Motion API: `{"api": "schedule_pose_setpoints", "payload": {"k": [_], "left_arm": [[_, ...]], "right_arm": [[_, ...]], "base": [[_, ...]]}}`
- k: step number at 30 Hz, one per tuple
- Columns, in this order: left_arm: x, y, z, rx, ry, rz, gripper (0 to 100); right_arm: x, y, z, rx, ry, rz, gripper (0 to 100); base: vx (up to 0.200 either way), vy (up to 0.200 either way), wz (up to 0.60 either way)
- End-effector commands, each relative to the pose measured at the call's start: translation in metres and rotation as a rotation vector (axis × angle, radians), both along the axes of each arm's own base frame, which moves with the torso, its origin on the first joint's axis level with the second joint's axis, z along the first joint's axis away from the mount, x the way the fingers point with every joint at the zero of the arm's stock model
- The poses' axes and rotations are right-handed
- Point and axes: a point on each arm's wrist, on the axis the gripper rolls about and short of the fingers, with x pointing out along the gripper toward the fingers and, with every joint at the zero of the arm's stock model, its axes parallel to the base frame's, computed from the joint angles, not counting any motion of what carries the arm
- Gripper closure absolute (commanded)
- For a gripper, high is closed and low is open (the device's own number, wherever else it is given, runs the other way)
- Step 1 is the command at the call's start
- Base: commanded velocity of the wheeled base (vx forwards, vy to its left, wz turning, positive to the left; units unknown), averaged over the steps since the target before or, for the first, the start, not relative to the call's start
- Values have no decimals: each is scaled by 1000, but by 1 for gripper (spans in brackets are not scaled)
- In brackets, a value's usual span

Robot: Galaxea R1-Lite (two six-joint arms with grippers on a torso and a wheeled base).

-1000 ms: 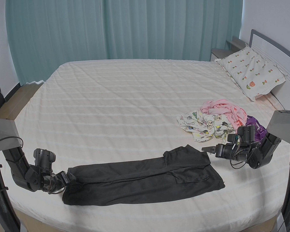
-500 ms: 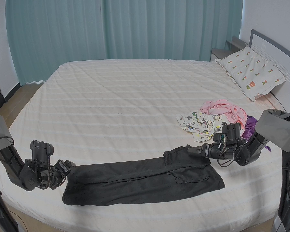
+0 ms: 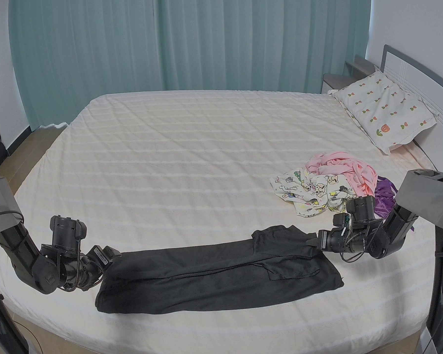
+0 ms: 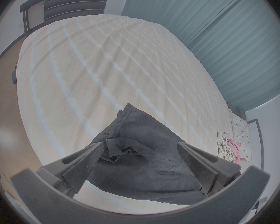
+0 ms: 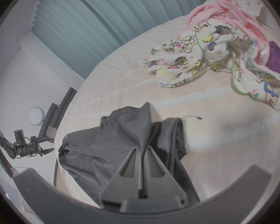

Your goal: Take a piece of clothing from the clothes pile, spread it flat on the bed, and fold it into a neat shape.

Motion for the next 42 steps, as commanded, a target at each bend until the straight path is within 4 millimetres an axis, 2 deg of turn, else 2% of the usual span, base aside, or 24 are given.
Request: {"api": "schedule_pose_setpoints", "payload": {"k": [1, 8, 9, 13, 18, 22, 23, 24, 25, 27, 30, 31, 34, 42], "left_arm": [[-1, -4, -1, 2, 3, -13, 0], [0, -7, 1, 10, -7, -22, 0], [1, -7, 2, 11, -13, -21, 0], [3, -6, 4, 22, -28, -12, 0], [14, -7, 8, 26, -59, -3, 0], [19, -7, 11, 20, -79, -1, 0], [21, -8, 13, 16, -86, -2, 0], [21, -8, 13, 16, -88, -2, 0], [22, -8, 13, 14, -91, -3, 0], [22, -8, 14, 15, -92, -3, 0], [22, -8, 14, 15, -92, -2, 0], [22, -8, 13, 16, -89, -2, 0], [23, -7, 10, 14, -81, 0, 0], [23, -7, 7, 12, -70, 0, 0]], "right_arm": [[-13, -10, 10, -4, 7, -17, 100], [-27, -13, 0, -38, 39, 9, 100], [-27, -13, -1, -40, 41, 9, 0], [-28, -14, 5, -39, 27, 7, 0], [-13, -15, 40, -8, -89, -14, 0], [-2, -1, 51, 16, -128, -16, 0], [5, 22, 51, 49, -128, -28, 0], [6, 25, 50, 54, -126, -31, 0], [11, 43, 41, 75, -104, -51, 0], [16, 62, 35, 104, -90, -71, 0], [20, 75, 24, 131, -60, -79, 0], [23, 83, 13, 142, -34, -79, 0], [25, 87, -5, 133, -2, -77, 0], [36, 77, -11, 162, 29, -136, 0]], "base": [[0, 0, 0], [0, 0, 0], [0, 0, 0], [0, 0, 0], [0, 0, 0], [0, 0, 0], [0, 0, 0], [0, 0, 0], [0, 0, 0], [0, 0, 0], [0, 0, 0], [0, 0, 0], [0, 0, 0], [0, 0, 0]]}}
